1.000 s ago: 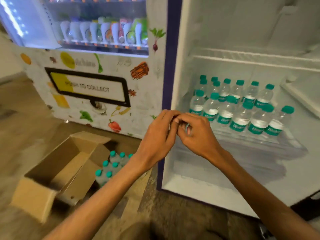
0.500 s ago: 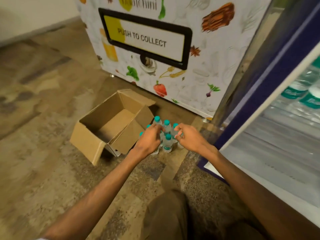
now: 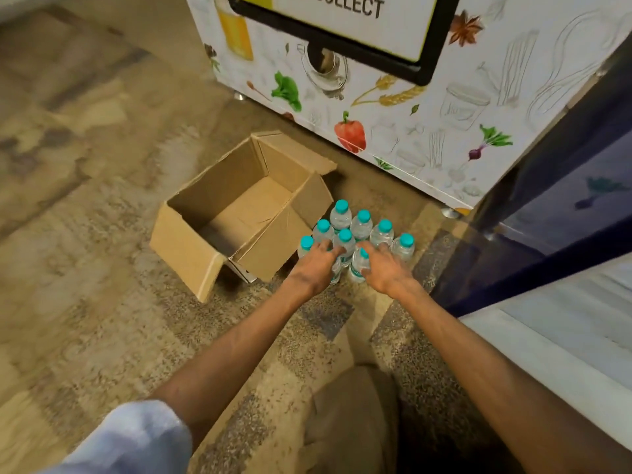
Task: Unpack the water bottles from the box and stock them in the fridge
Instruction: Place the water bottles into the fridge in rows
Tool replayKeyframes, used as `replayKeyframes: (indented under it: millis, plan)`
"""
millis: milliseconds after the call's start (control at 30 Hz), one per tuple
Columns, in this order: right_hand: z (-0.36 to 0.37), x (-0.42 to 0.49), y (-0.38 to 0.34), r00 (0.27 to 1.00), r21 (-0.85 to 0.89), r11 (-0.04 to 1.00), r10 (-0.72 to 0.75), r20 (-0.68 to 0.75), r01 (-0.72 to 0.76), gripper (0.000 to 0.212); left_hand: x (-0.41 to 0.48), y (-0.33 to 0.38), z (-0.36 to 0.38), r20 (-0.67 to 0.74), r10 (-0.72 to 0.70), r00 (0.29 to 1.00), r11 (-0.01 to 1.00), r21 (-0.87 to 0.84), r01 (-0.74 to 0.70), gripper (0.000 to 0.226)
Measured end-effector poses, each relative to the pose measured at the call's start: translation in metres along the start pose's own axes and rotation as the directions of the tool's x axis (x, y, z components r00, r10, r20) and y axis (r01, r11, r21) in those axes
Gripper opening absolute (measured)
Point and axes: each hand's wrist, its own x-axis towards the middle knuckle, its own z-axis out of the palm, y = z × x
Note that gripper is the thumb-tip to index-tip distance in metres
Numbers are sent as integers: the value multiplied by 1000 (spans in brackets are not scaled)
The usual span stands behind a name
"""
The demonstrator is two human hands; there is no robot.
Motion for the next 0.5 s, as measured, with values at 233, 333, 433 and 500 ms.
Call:
replayKeyframes:
  millis: [233, 333, 433, 500]
  plan:
    - [6, -5, 3, 997, 72, 997, 10, -77, -4, 42, -4, 6, 10, -27, -15, 1000, 999, 42, 17, 59]
    - [6, -15, 8, 995, 99, 995, -11, -98, 21, 40, -11, 18, 9, -43, 12, 999, 1000, 0, -12, 52]
    - [-1, -34, 9, 992, 130, 991, -16, -125, 33, 32, -18, 29, 2, -46, 7, 999, 999, -54, -10, 43]
    - [-7, -45, 9, 992, 163, 986, -22, -124, 43, 32, -19, 33, -4, -37, 13, 999, 997, -73, -15, 34]
